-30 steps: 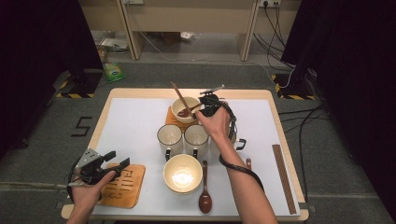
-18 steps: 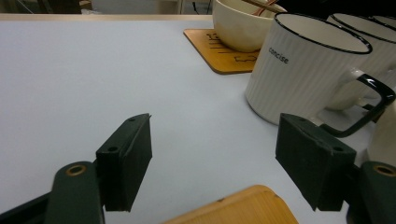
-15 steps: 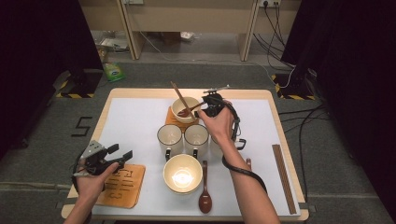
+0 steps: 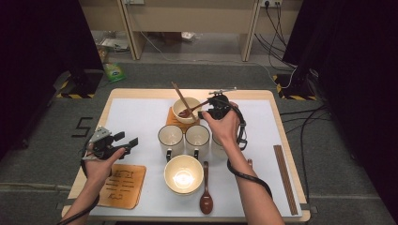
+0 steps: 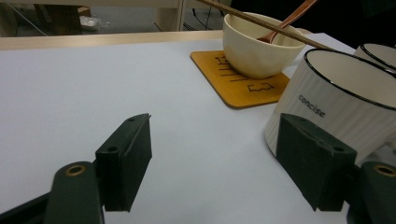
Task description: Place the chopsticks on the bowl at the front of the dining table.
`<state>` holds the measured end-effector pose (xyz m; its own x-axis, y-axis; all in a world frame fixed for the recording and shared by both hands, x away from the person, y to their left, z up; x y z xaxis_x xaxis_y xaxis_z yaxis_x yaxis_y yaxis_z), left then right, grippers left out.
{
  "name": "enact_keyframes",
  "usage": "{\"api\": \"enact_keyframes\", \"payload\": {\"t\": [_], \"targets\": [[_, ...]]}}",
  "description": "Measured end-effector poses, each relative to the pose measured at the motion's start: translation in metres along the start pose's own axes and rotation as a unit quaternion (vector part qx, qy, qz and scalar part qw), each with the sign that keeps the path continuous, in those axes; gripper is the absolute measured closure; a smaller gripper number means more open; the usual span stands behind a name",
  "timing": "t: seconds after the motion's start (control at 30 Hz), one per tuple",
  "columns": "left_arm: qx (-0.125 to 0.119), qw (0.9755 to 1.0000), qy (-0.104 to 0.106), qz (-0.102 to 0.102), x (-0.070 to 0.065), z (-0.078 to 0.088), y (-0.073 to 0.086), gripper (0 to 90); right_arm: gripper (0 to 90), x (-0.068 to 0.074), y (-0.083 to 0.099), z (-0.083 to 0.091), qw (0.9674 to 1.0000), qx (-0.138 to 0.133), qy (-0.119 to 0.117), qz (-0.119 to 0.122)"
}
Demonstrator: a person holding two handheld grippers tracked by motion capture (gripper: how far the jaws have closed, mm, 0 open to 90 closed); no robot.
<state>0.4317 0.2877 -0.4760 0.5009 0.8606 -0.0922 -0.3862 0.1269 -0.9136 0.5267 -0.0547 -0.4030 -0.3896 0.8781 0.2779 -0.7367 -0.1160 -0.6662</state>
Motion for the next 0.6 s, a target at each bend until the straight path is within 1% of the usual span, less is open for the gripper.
{"api": "enact_keyframes", "payload": {"t": [0.23,0.33,0.43,0.6], "targets": [[-0.003,1.0,-0.001,-0.005,0.005,-0.014,-0.015,26.0,47.3,0.002,0.007,0.006,0.9999,-0.013,-0.003,0.006],[-0.003,1.0,0.0,-0.007,0.006,-0.019,-0.021,26.0,46.4,0.003,0.01,0.008,0.9998,-0.018,-0.007,0.003],[-0.002,1.0,-0.002,-0.009,0.008,-0.023,-0.025,26.0,46.0,0.003,0.013,0.011,0.9996,-0.026,-0.009,0.006],[-0.003,0.9999,-0.002,-0.012,0.009,-0.032,-0.032,25.7,44.7,0.002,0.017,0.016,0.9994,-0.031,-0.013,0.005]]}}
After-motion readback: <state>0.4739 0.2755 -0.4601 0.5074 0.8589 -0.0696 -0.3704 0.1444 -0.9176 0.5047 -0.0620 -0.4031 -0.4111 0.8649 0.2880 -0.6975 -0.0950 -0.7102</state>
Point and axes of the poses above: each handheld gripper's, and its own axes: z roughly backward along the jaws, y roughly out of its underside, x roughly to its left, the point moved 4 cm from there along -z, roughly forward along the jaws, and after that the axes turned 6 degrees about -z, right-handed, at the moved point
